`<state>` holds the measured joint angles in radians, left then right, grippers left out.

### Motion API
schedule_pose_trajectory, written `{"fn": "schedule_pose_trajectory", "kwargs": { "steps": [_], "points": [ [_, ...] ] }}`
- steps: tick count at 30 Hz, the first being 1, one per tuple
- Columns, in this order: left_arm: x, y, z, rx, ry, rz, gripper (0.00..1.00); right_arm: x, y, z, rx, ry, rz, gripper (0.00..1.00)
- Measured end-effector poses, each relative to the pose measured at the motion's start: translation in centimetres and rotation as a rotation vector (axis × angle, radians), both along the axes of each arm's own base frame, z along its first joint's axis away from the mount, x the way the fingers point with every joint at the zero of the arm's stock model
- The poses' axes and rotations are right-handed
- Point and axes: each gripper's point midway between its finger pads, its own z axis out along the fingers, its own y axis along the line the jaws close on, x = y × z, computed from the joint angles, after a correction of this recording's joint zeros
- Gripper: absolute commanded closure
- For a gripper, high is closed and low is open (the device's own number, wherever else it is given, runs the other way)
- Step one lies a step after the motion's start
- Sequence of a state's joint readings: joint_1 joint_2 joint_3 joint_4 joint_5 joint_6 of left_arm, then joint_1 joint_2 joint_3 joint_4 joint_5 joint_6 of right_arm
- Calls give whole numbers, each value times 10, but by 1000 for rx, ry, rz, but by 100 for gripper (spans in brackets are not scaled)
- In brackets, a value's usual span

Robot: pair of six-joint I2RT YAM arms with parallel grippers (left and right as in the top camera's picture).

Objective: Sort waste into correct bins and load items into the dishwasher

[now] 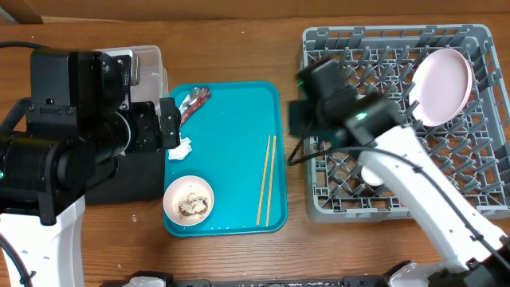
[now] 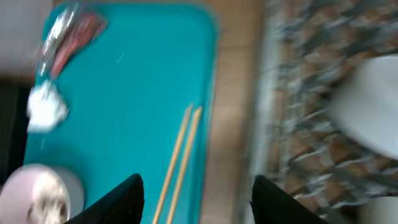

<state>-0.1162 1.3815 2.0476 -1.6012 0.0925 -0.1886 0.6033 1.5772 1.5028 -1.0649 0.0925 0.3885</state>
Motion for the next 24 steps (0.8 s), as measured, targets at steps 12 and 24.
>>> {"fn": "schedule_pose_trajectory", "kwargs": {
  "steps": [12, 24],
  "points": [
    [0, 0, 0, 0, 0, 0, 0, -45, 16, -107, -120, 284, 145, 43],
    [0, 0, 0, 0, 0, 0, 0, -33, 63, -107, 152, 328, -7, 41]
  ]
}}
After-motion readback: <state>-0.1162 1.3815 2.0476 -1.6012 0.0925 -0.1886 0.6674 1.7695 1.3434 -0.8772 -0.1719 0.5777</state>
